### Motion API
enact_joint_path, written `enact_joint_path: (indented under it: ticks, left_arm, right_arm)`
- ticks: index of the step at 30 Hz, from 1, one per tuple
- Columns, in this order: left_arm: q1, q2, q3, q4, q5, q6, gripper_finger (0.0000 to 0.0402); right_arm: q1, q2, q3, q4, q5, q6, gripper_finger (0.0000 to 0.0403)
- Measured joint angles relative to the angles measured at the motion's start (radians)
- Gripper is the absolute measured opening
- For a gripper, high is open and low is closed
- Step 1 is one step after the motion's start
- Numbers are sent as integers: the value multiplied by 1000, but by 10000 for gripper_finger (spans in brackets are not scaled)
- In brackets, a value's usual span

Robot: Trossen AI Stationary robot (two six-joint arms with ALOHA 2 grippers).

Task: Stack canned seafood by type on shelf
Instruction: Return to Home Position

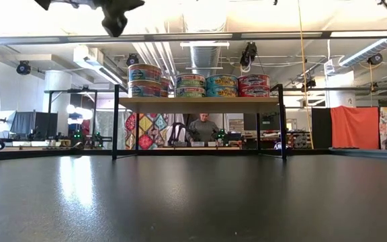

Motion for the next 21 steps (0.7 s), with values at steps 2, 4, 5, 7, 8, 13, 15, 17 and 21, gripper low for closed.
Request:
enact_joint_path:
  ticks: [2, 4, 5, 7, 8, 13, 15, 17, 21]
  left_arm:
    - [-4, 17, 0, 46, -2, -7, 61]
    - [-3, 31, 20, 33, -3, -3, 18]
    - [-2, 40, 34, 22, -3, 9, 11]
    - [2, 58, 58, -8, -5, 54, 19]
    - [2, 69, 67, -15, -7, 96, 27]
    - [2, 138, 115, -46, -38, 316, 54]
    - [1, 165, 132, -61, -38, 300, 58]
    - [1, 199, 148, -59, -38, 241, 60]
    - [-1, 280, 164, -10, -27, 142, 61]
  right_arm:
    - [20, -78, -123, 56, 6, 33, 17]
    - [37, -162, -255, 129, 7, 61, 17]
    - [42, -207, -327, 165, 7, 76, 17]
    - [51, -296, -459, 241, 7, 105, 17]
    - [55, -338, -527, 274, 6, 124, 17]
    - [56, -541, -770, 238, 4, 250, 17]
    - [56, -615, -830, 137, 5, 325, 17]
    - [56, -680, -879, 33, 6, 339, 17]
    - [55, -782, -972, -111, 5, 309, 17]
